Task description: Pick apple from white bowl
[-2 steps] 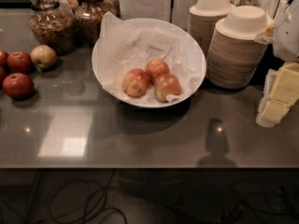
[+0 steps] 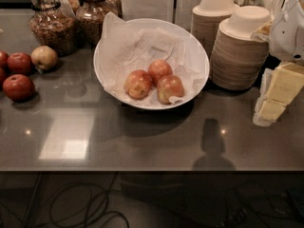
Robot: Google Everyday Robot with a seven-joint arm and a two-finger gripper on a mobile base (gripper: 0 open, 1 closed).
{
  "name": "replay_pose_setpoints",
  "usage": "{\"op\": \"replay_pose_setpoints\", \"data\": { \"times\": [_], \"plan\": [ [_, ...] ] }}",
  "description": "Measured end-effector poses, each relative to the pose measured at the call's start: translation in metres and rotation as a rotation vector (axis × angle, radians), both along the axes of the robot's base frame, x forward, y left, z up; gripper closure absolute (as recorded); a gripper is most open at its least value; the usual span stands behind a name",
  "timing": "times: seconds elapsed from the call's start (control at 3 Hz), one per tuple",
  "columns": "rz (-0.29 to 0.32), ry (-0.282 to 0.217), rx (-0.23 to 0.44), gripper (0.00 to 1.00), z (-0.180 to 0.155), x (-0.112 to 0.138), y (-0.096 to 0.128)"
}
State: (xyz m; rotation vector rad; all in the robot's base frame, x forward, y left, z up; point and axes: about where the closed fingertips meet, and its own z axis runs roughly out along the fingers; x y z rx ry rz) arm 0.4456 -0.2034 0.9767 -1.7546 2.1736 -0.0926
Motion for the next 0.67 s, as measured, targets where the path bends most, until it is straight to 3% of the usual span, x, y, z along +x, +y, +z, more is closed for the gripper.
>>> {"op": "replay_pose_setpoints", "data": {
  "times": [0.67],
  "plan": [
    [0.314,-0.067,0.079,0.0,-0.008,0.036,0.093]
  ]
}}
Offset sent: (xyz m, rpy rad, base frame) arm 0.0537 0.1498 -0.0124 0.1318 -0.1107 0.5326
